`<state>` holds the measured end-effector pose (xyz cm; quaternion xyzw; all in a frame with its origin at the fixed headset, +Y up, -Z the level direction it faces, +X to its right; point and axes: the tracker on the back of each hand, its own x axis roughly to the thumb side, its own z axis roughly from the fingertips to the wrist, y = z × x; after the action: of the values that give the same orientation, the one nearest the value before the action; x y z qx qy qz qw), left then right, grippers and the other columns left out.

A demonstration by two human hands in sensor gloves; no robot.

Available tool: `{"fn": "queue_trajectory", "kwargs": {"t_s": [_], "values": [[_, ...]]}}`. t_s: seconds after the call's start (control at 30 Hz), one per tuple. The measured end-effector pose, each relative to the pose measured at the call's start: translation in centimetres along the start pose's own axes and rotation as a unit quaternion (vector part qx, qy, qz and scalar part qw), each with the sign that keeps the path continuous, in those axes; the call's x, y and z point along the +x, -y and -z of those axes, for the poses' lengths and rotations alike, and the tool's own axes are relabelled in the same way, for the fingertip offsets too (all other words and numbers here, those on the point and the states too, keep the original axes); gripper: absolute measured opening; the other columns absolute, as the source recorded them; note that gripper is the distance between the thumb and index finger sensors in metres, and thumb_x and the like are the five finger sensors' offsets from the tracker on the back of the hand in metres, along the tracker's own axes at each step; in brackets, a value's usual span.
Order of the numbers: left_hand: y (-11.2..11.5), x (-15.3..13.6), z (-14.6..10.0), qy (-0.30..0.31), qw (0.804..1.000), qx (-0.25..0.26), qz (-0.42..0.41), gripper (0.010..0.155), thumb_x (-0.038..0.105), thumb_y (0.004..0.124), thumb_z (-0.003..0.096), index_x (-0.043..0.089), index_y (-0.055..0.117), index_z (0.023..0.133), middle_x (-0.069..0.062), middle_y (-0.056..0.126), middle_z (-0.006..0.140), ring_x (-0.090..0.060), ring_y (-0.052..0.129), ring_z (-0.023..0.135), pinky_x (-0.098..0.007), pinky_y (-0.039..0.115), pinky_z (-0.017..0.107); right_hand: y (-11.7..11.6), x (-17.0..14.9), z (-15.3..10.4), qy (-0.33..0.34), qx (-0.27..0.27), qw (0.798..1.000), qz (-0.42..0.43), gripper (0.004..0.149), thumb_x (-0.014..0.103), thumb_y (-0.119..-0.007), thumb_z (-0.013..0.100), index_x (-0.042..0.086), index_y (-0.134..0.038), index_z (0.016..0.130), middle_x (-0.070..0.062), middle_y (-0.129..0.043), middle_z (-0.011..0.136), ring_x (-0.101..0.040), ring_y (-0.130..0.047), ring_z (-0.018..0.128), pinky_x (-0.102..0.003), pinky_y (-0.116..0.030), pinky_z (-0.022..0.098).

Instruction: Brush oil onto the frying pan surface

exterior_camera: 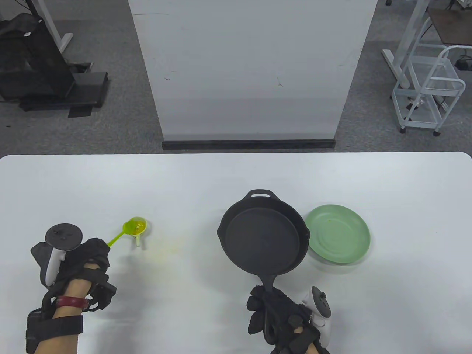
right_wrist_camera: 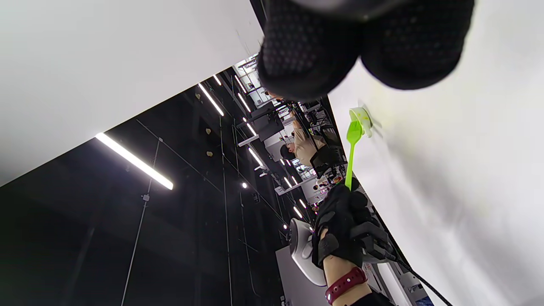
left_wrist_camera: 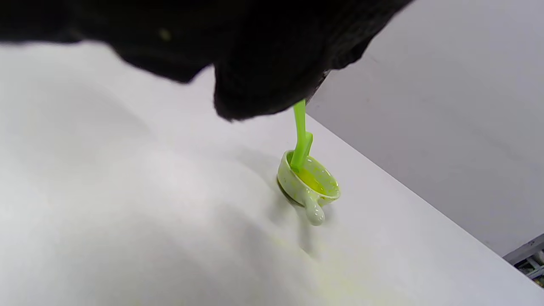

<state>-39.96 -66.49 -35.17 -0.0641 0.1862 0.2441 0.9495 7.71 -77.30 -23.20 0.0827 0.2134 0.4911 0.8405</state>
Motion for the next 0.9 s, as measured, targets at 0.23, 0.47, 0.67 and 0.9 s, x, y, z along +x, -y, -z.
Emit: {"fn": "queue_trajectory", "kwargs": {"t_s": [0.23,0.47,0.67,0.9], "values": [[0.6,1.5,-0.9,0.03,0.994,0.041,0.102,0.051,0.031,0.073,0.0472,0.017,0.072,0.096,-0.005,0.09,0.064,-0.028,0.089,0.037,-0.047,0.08,0.034,-0.1,-0.1,0.0,-0.003,0.002,1.0,0.001,0.057,0.036,-0.059,0.05,-0.002,-0.047,0.09,-0.024,-0.064,0.079,-0.014,-0.094,0.042,-0.039,-0.087,0.036],[1.4,1.6,-1.3,0.038,0.993,0.029,0.107,0.053,0.031,0.074,0.0472,0.023,0.067,0.099,-0.008,0.077,0.078,-0.031,0.081,0.051,-0.049,0.078,0.04,-0.1,-0.1,0.0,-0.002,0.003,1.0,0.0,0.057,0.036,-0.059,0.05,-0.002,-0.047,0.09,-0.024,-0.064,0.08,-0.014,-0.094,0.042,-0.039,-0.087,0.036],[1.7,1.7,-1.4,0.042,0.992,0.031,0.119,0.053,0.03,0.074,0.0472,0.024,0.066,0.1,-0.007,0.074,0.079,-0.031,0.08,0.053,-0.048,0.077,0.04,-0.2,-0.2,0.0,-0.005,0.006,1.0,-0.003,0.057,0.036,-0.059,0.05,-0.002,-0.047,0.09,-0.024,-0.064,0.079,-0.014,-0.094,0.042,-0.039,-0.087,0.036],[1.4,1.4,-1.6,0.049,0.992,0.036,0.107,0.053,0.031,0.072,0.0475,0.024,0.066,0.1,-0.006,0.075,0.079,-0.03,0.081,0.052,-0.046,0.079,0.038,-0.2,-0.1,0.0,0.001,0.003,1.0,-0.003,0.057,0.037,-0.059,0.05,-0.002,-0.047,0.09,-0.024,-0.064,0.079,-0.013,-0.094,0.042,-0.039,-0.087,0.036]]}}
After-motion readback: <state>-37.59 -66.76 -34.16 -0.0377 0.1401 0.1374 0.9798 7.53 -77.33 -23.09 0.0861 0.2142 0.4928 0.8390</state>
